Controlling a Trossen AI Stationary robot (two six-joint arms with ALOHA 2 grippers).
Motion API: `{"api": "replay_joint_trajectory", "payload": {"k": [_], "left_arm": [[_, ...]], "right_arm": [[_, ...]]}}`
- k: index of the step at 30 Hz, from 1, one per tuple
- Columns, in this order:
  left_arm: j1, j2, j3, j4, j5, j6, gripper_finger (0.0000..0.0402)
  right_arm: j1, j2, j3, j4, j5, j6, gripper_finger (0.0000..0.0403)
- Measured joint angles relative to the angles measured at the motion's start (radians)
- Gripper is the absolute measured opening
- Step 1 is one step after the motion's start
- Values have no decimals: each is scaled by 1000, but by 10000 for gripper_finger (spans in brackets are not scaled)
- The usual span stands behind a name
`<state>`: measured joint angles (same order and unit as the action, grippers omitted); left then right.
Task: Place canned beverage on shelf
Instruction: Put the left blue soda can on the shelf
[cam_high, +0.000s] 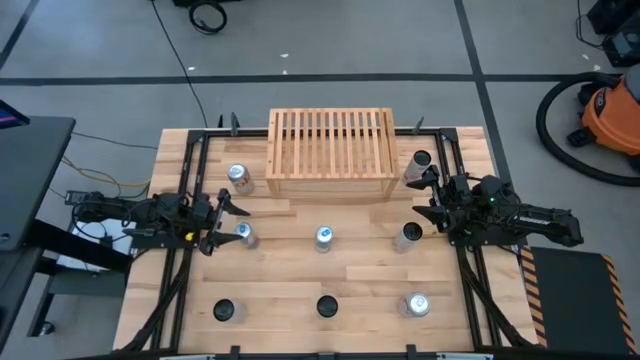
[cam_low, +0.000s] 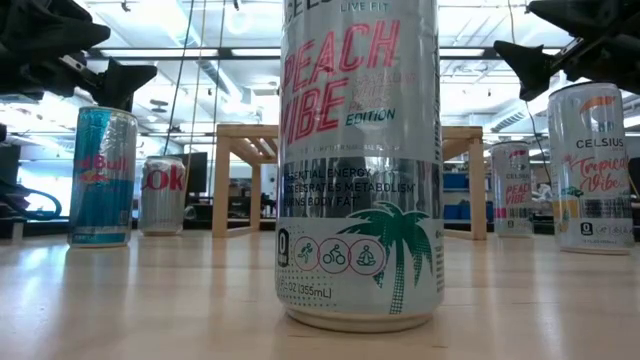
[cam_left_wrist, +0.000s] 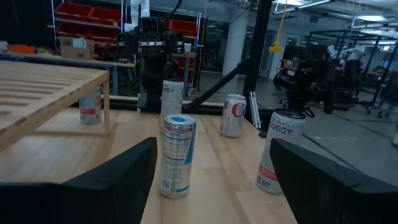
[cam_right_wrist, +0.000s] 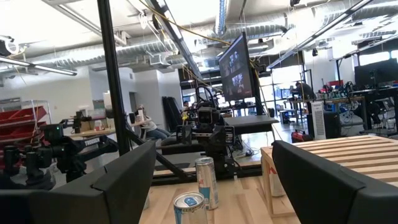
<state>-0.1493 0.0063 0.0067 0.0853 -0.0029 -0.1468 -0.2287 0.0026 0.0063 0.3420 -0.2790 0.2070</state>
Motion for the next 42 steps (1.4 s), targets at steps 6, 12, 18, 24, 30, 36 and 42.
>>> {"api": "replay_joint_trajectory", "payload": {"k": [6, 12, 18, 24, 30, 36, 42], "left_arm": [[0, 0, 0, -9, 0, 30, 314], [0, 8, 0, -58, -8, 37, 314], [2, 74, 0, -51, -80, 76, 314], [2, 143, 2, -33, -104, 48, 314], [2, 205, 92, -39, -107, 56, 314], [2, 280, 240, -186, -105, 72, 314], [2, 389, 397, -413, -104, 51, 314]], "right_arm": [[0, 0, 0, 0, 0, 0, 333], [0, 0, 0, 0, 0, 0, 333], [0, 0, 0, 0, 0, 0, 333], [0, 0, 0, 0, 0, 0, 333], [0, 0, 0, 0, 0, 0, 333], [0, 0, 0, 0, 0, 0, 333], [0, 0, 0, 0, 0, 0, 333]]}}
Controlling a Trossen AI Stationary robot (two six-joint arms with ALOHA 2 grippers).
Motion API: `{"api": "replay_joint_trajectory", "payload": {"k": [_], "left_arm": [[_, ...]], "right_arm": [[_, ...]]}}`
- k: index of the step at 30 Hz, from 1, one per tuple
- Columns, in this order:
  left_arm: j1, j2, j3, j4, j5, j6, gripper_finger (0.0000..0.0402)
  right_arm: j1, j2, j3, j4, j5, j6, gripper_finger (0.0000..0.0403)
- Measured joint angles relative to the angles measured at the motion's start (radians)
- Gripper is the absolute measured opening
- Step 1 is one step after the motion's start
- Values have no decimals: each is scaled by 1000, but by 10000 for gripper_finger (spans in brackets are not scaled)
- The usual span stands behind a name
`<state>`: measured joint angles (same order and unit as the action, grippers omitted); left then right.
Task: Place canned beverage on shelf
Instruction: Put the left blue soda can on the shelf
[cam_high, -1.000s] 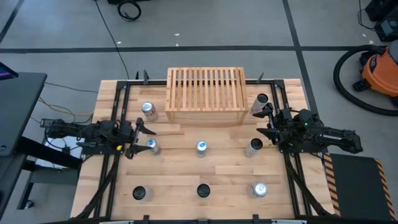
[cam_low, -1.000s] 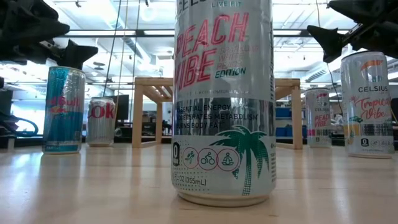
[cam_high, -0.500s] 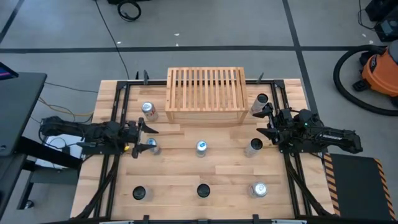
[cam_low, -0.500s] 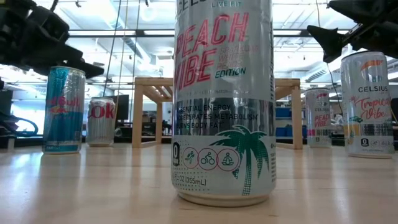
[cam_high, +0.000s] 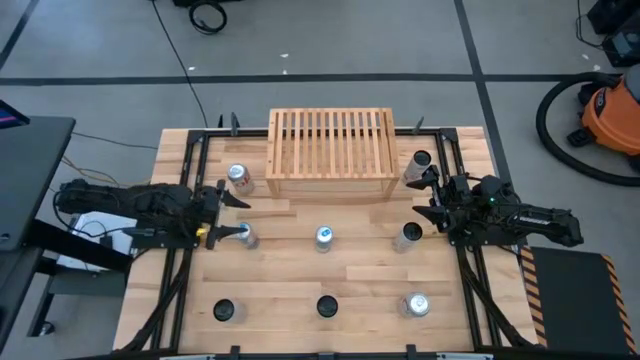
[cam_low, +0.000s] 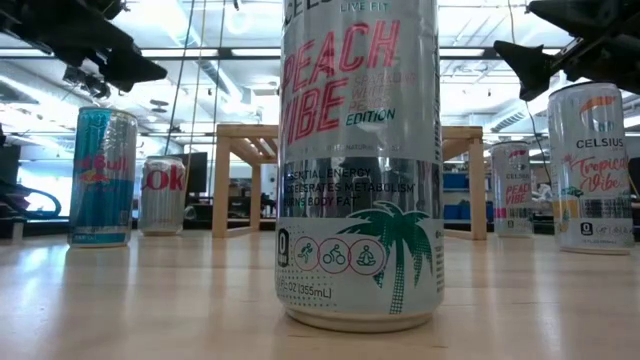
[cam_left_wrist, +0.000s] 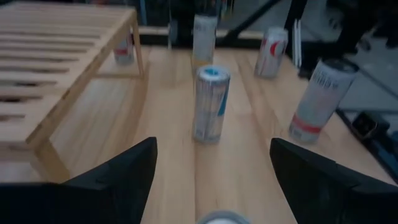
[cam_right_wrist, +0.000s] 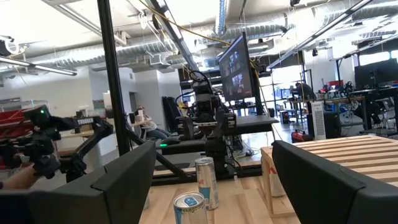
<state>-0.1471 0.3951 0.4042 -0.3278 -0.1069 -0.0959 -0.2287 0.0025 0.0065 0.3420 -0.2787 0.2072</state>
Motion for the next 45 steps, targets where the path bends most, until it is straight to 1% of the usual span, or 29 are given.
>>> {"api": "replay_joint_trajectory", "payload": {"k": [4, 8, 14, 21, 24, 30, 35, 40, 45], "left_arm": [[0, 65, 46, -66, 0, -5, 314], [0, 120, 63, -73, 0, -32, 314], [0, 218, 125, -92, -5, -126, 314], [0, 326, 263, -279, -4, -215, 314], [-2, 360, 294, -347, -4, -271, 314], [-2, 416, 306, -405, 47, -379, 314], [-1, 459, 306, -404, 48, -388, 314], [-9, 498, 306, -435, 48, -391, 314], [-9, 531, 306, -485, 49, -394, 314]], "right_arm": [[0, 0, 0, 3, 6, 0, 333], [0, 0, 0, 17, 24, 0, 333], [0, 0, 0, 31, 36, 0, 332], [0, 0, 0, 31, 49, 2, 332], [0, 0, 0, 31, 48, 2, 332], [0, 0, 0, 31, 48, 2, 333], [0, 0, 0, 31, 57, 0, 333], [0, 0, 0, 26, 122, 0, 333], [0, 0, 0, 24, 150, -1, 332]]}}
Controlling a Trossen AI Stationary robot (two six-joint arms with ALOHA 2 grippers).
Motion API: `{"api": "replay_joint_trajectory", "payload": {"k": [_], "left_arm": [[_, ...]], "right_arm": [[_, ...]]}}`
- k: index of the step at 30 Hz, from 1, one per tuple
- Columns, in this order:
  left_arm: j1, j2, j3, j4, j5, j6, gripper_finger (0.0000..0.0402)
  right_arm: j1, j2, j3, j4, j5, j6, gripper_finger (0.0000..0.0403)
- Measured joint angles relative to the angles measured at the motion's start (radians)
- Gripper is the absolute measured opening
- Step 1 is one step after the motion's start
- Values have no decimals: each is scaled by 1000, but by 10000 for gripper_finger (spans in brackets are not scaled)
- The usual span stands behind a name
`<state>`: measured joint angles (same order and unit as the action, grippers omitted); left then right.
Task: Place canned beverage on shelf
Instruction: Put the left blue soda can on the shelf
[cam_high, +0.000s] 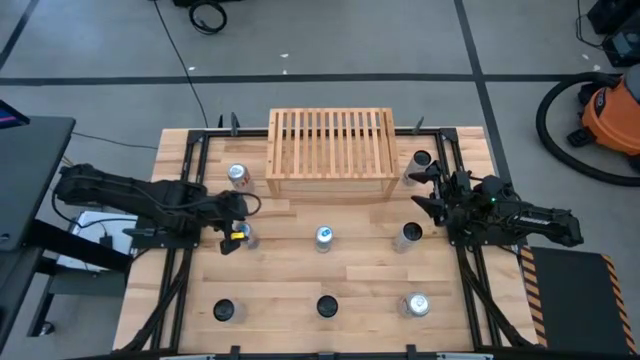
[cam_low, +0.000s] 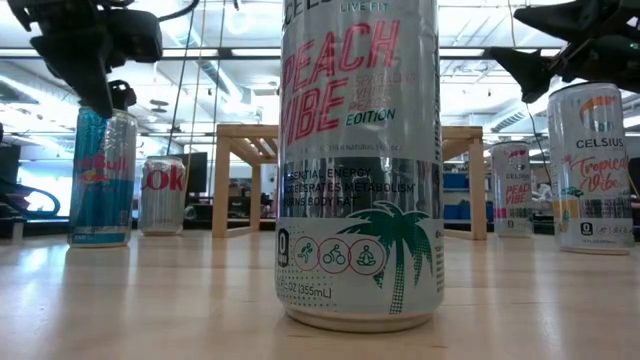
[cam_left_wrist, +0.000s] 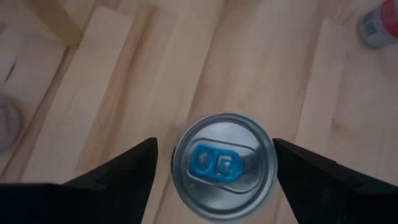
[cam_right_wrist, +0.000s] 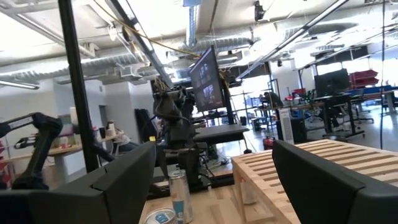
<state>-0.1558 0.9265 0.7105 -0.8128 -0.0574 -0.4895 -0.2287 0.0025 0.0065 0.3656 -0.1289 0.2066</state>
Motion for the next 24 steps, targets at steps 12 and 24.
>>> {"api": "replay_joint_trajectory", "payload": {"k": [12, 24], "left_arm": [[0, 67, 0, -16, 2, -25, 314], [2, 114, 0, 8, -1, -15, 240]], "right_arm": [[0, 5, 0, -3, 5, 8, 333], [0, 13, 0, -61, 7, 11, 332]]}}
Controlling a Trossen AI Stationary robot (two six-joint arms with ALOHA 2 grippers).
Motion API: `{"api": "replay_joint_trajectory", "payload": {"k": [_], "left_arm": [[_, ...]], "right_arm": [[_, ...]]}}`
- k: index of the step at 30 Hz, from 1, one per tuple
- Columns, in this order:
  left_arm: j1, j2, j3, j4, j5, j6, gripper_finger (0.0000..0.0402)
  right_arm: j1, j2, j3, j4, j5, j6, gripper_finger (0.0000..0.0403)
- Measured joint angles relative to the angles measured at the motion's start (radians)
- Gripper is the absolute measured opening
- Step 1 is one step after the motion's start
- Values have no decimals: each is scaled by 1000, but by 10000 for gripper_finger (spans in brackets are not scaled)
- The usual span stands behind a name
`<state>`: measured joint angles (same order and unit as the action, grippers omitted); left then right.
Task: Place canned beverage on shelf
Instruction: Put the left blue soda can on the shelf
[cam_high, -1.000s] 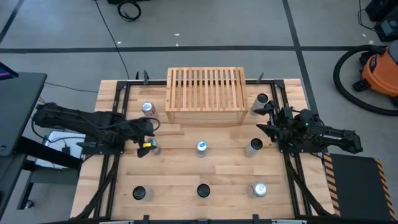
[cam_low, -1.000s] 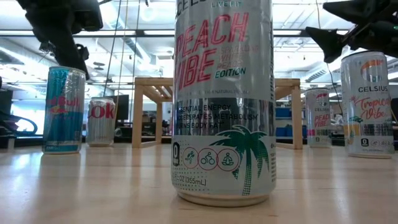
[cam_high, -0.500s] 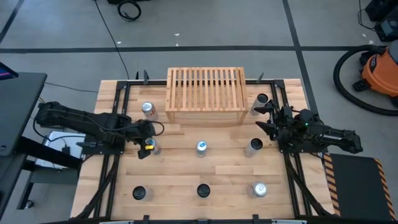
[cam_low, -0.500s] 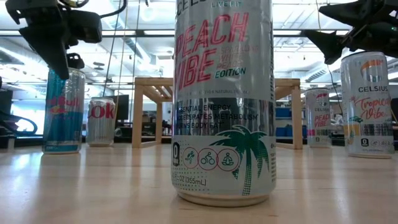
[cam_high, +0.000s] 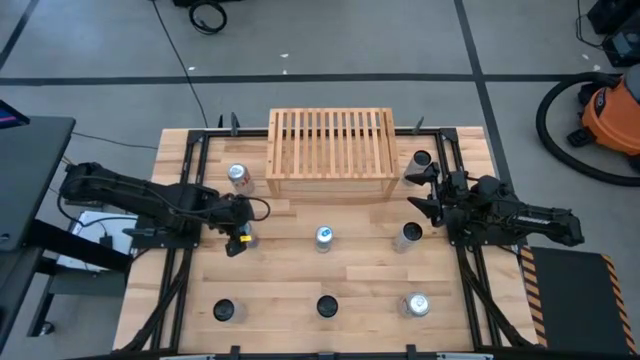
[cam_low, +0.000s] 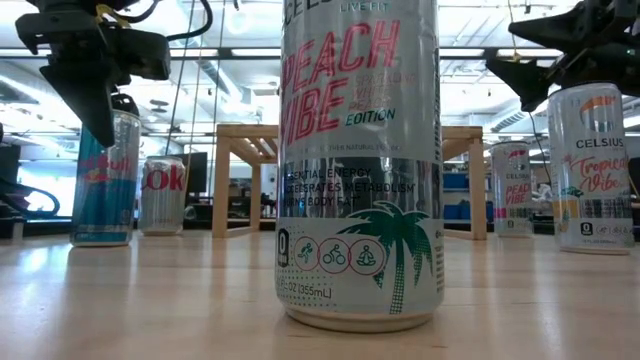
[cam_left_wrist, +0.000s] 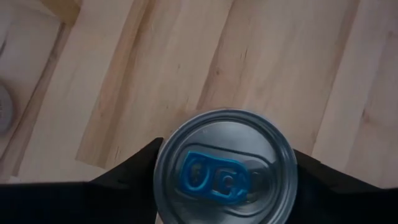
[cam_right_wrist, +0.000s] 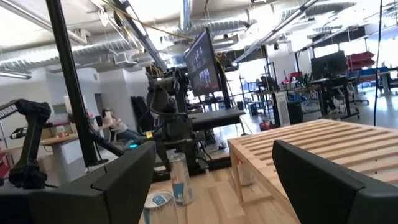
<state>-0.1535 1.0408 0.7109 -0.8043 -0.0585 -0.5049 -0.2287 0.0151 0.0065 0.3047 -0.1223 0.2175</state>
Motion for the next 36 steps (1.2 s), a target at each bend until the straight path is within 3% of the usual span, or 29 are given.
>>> {"api": "replay_joint_trajectory", "payload": {"k": [6, 15, 24, 36], "left_arm": [[2, 3, 20, -15, 6, 2, 240], [106, 8, 200, -24, 5, 156, 242], [296, 99, 510, -157, -5, 340, 243], [545, 348, 977, -389, 32, 548, 244]], "right_arm": [[0, 0, 0, 2, 2, 0, 332], [0, 0, 0, -12, 19, 0, 332], [-1, 0, 0, -30, 52, -2, 332], [-1, 0, 0, -31, 51, 0, 332]]}}
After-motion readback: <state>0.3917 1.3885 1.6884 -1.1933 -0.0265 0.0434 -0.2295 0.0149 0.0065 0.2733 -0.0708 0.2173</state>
